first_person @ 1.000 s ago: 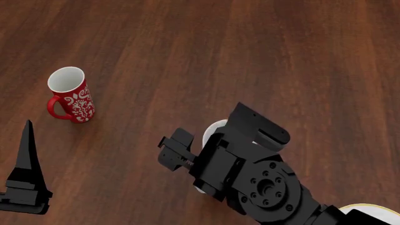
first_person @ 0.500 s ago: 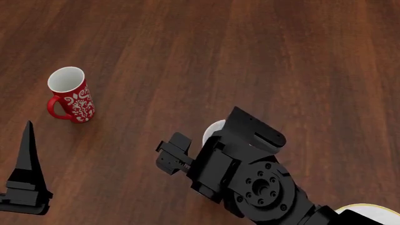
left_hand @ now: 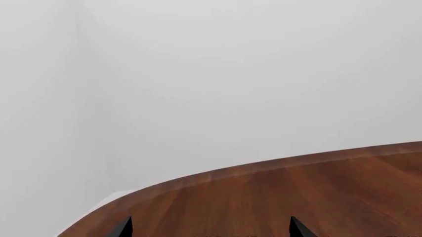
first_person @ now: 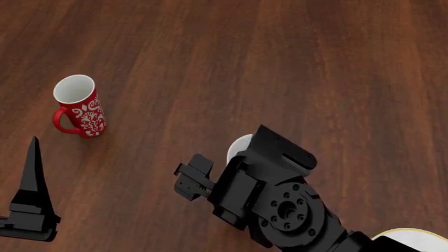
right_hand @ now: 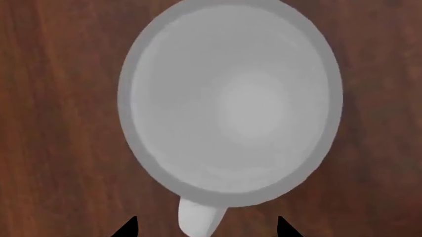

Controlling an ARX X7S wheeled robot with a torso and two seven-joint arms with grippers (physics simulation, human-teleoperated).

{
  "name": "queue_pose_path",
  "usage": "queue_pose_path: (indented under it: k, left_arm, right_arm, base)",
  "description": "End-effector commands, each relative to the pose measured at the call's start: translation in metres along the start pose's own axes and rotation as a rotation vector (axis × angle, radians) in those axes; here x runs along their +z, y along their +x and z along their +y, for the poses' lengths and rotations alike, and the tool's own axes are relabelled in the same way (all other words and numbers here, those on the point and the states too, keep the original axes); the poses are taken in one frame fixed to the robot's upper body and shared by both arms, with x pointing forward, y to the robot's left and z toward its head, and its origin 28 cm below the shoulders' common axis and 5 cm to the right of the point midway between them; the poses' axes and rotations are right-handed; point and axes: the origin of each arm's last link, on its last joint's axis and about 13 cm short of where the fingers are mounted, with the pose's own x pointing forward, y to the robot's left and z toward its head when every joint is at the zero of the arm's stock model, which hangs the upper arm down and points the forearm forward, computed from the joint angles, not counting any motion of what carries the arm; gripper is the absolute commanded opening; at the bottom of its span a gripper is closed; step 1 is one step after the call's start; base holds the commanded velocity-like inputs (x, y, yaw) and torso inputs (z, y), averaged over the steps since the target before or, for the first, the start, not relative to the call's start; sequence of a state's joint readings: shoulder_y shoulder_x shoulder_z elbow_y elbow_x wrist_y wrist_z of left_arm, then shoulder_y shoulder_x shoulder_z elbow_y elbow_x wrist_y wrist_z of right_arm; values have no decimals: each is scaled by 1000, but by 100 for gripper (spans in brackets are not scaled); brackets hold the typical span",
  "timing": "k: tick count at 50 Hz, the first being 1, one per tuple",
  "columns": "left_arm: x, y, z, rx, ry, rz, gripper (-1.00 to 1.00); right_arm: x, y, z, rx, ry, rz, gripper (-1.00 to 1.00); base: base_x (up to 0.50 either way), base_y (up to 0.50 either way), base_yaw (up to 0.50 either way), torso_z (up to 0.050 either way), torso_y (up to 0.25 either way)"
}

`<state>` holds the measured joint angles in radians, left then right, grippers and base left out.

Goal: Put the white mug on the plate.

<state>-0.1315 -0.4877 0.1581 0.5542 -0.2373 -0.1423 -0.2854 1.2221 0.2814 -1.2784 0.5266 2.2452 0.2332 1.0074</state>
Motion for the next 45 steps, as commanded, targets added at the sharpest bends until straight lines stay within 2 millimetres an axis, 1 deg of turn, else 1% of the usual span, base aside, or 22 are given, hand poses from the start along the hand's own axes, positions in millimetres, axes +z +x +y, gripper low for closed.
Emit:
queue_pose_path:
  k: [1, 24, 25, 45]
  left_arm:
    - [-1, 0, 0, 1, 2, 2, 100]
    - [-3, -1, 1, 3, 2, 8, 100]
    - [-4, -1, 1, 2, 3, 9, 100]
    - [-2, -2, -1, -5, 2, 10, 100]
  right_arm:
    - [0, 3, 0, -1, 0, 8, 100]
    - [-4, 11, 0, -19, -19, 22, 100]
    - [-4, 11, 0, -23, -19, 20, -100]
    - [-12, 8, -6, -54, -53, 8, -100]
  base:
    - [0, 0, 0, 0, 0]
    - [0, 0, 0, 0, 0]
    - [0, 0, 0, 0, 0]
    - [0, 0, 0, 0, 0]
